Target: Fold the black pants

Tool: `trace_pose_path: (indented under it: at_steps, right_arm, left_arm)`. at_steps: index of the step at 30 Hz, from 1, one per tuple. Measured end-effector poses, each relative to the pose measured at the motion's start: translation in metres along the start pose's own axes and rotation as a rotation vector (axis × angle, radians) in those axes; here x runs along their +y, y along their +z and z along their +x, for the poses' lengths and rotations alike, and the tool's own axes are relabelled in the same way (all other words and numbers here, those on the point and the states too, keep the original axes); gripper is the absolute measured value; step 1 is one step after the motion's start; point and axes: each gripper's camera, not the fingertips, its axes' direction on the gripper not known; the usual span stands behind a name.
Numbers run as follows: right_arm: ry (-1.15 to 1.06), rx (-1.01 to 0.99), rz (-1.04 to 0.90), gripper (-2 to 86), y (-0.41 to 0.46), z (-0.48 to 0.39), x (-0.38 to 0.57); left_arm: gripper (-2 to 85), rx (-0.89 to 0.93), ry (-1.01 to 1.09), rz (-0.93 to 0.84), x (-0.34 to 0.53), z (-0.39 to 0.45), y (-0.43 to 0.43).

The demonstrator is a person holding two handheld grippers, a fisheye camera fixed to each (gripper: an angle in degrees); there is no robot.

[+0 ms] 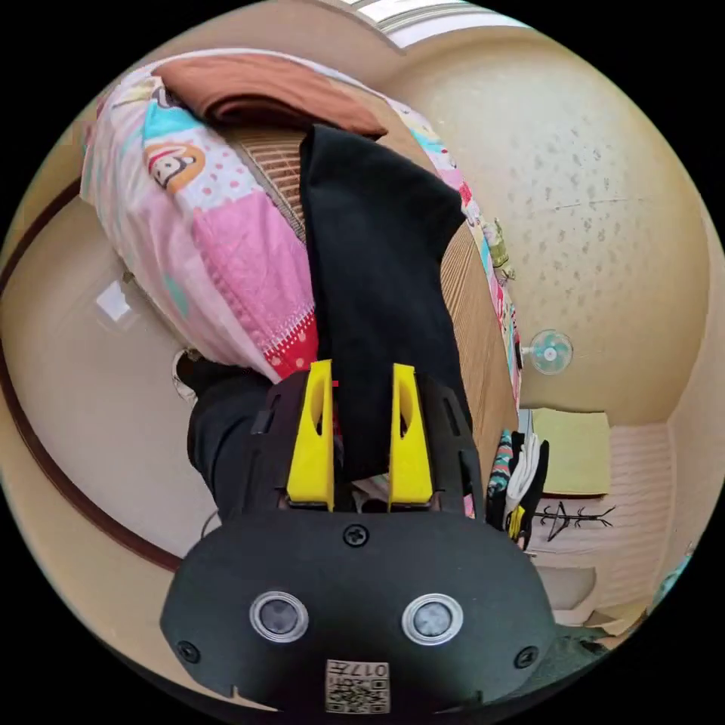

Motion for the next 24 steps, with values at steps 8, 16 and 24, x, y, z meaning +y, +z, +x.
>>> trace_pose_path:
  at_steps: [8, 16, 24]
  right_arm:
    - [-0.137, 0.147, -0.208, 2.7, 0.117, -0.010, 0.017]
    - [-0.270, 0.588, -0.295, 20.6, 0.251, -0.024, 0.041]
    - [-0.024, 0.715, -0.195, 12.8, 0.251, 0.041, 0.027]
  left_arm:
    - [5.1, 0.172, 0.592, 0.066, 0.031, 0.237, -0.009]
    - [2.8, 0.429, 1.056, -0.512, 0.195, 0.340, 0.130]
    - [12.9, 0.041, 0.698, -0.172, 0.174, 0.225, 0.112]
